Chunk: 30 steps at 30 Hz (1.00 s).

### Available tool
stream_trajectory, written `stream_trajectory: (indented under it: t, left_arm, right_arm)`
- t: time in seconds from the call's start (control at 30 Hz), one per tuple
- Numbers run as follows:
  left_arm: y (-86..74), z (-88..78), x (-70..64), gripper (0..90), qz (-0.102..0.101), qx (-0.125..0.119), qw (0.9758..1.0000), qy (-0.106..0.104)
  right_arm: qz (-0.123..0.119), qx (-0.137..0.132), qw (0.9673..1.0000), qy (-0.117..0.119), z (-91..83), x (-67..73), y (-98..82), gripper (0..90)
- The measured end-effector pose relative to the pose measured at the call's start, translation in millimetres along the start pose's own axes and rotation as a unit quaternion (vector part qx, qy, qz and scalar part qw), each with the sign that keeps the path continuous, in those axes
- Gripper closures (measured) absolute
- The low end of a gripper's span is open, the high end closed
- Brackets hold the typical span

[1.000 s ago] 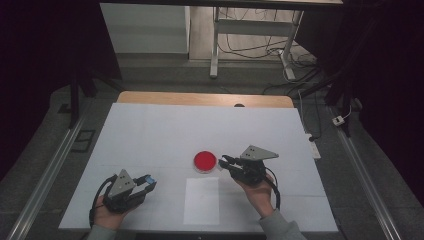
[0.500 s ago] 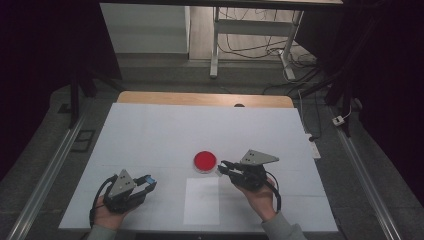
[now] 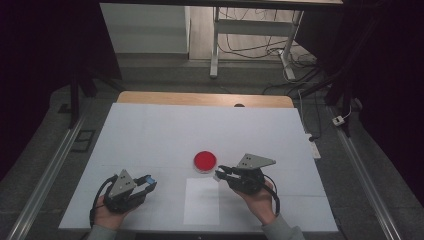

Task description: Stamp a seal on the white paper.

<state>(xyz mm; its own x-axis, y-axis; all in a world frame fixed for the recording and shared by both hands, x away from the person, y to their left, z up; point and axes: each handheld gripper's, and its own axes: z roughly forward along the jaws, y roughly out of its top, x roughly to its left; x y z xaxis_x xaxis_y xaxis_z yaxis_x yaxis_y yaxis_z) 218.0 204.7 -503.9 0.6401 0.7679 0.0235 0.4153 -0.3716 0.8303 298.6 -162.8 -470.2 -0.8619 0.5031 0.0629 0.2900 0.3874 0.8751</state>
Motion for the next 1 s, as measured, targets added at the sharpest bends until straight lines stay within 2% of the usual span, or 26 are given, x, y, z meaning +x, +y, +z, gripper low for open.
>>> stream_trajectory:
  t: [0.63,1.0]
  left_arm:
    - [0.5,0.1,-0.7,65.4,0.001,0.0,1.0,-0.001]
    - [0.7,0.4,-1.1,65.4,0.003,0.0,1.0,-0.001]
  right_arm:
    - [-0.023,0.023,0.999,0.031,10.3,17.4,-3.4,75.8]
    - [-0.037,0.041,0.9978,0.037,18.2,25.0,-6.5,75.8]
